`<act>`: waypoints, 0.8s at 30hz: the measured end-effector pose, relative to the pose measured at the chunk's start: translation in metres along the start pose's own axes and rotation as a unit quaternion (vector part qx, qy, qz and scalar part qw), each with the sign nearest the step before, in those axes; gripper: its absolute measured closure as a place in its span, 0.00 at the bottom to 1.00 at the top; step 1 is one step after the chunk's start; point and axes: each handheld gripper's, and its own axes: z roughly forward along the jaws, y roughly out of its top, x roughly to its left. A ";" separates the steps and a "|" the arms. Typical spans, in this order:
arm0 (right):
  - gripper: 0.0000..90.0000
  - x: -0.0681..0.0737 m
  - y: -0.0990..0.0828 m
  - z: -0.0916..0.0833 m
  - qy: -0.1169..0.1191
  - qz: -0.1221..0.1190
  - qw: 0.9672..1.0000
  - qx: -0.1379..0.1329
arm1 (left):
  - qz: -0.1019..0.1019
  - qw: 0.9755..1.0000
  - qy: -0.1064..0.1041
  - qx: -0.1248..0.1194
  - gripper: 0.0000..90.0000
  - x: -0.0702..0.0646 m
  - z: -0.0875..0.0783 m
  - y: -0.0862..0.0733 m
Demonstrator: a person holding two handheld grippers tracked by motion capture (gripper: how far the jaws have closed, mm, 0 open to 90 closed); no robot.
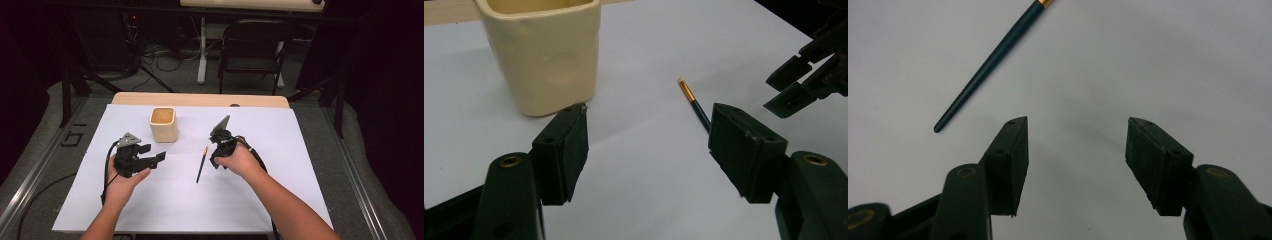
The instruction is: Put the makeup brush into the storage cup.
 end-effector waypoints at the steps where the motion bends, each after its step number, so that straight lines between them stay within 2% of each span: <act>1: 0.46 0.001 0.001 0.000 0.000 0.003 1.000 0.000 | -0.001 1.000 -0.001 0.001 0.36 0.000 0.000 0.000; 4: 0.45 0.003 0.002 -0.001 -0.001 0.003 1.000 0.010 | -0.002 1.000 0.000 0.000 0.36 0.000 0.000 0.000; 5: 0.45 0.001 0.004 -0.004 -0.004 -0.013 0.999 0.031 | -0.002 1.000 0.000 0.000 0.36 0.000 0.000 0.000; 6: 0.44 0.003 0.004 -0.003 -0.006 -0.002 1.000 0.024 | -0.002 1.000 0.000 0.000 0.36 0.000 0.000 0.000; 8: 0.44 0.003 0.005 -0.001 -0.006 -0.011 1.000 0.016 | -0.002 1.000 0.000 0.001 0.36 0.000 0.000 0.000; 11: 0.44 0.006 0.007 0.000 -0.004 -0.006 1.000 0.021 | -0.002 1.000 -0.001 0.002 0.36 0.000 0.000 0.000; 13: 0.44 0.007 0.008 0.004 0.002 -0.003 1.000 0.007 | -0.002 1.000 -0.001 0.002 0.36 0.000 0.000 0.000; 14: 0.45 0.007 0.011 0.001 -0.001 -0.008 0.999 0.035 | -0.002 1.000 -0.001 0.002 0.36 0.000 0.000 0.000; 15: 0.45 0.009 0.014 -0.002 -0.016 -0.015 0.998 0.064 | -0.002 1.000 -0.001 0.003 0.36 0.000 0.000 0.000; 18: 0.45 0.015 0.016 0.006 -0.004 -0.006 1.000 0.028 | -0.002 1.000 0.000 0.003 0.36 0.000 0.001 -0.001; 20: 0.45 0.021 0.017 0.013 0.008 0.010 1.000 0.000 | 0.000 1.000 0.000 0.004 0.36 0.000 0.001 -0.001; 21: 0.45 0.023 0.018 0.015 0.009 -0.001 1.000 -0.006 | -0.001 1.000 0.000 0.004 0.36 0.000 0.001 -0.001; 23: 0.45 0.027 0.021 0.015 0.003 -0.012 1.000 0.012 | -0.001 1.000 -0.002 0.003 0.36 0.001 0.002 -0.001; 24: 0.45 0.030 0.022 0.017 0.004 -0.013 1.000 0.009 | -0.002 1.000 -0.002 0.003 0.36 0.001 0.002 -0.001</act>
